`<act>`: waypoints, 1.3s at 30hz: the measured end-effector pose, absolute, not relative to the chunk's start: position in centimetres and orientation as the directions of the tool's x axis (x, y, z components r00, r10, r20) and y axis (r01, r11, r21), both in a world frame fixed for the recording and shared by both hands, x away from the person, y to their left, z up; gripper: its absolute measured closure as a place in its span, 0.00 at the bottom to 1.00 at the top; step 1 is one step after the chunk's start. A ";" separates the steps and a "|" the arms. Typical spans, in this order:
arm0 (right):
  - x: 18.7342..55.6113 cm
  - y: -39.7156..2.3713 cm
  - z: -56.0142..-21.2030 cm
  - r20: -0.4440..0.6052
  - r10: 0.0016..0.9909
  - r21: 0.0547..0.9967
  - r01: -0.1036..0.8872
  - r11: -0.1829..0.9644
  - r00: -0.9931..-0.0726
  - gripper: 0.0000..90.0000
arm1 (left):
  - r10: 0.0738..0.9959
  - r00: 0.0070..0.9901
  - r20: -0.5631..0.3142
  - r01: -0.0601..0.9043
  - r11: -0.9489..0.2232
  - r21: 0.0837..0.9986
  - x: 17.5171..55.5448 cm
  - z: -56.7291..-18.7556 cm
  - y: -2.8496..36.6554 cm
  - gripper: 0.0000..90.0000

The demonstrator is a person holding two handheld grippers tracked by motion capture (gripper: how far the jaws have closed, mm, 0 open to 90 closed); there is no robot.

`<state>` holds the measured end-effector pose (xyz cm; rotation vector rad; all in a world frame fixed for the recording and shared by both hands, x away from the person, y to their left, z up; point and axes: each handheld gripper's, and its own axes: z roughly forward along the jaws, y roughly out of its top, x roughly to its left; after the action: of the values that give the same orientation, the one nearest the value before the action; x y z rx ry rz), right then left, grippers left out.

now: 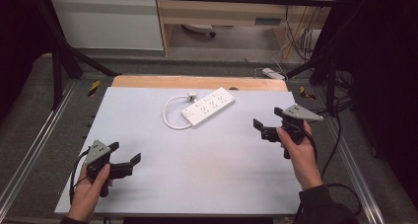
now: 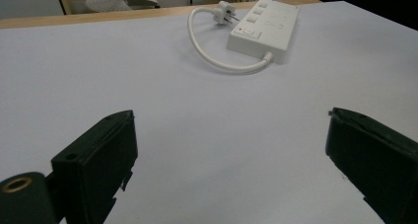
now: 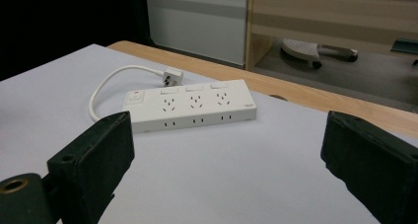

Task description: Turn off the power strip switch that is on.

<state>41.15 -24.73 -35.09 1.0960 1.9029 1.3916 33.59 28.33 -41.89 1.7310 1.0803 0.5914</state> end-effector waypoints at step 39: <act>36.3 -27.0 -40.0 0.039 0.873 0.955 0.275 0.111 -0.486 0.03 | 0.867 0.491 -0.086 0.382 -0.126 0.916 33.4 -41.7 28.4 0.06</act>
<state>36.32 -26.98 -39.99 1.1154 1.8363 1.3882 33.43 28.36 -41.66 1.7196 1.0683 0.5965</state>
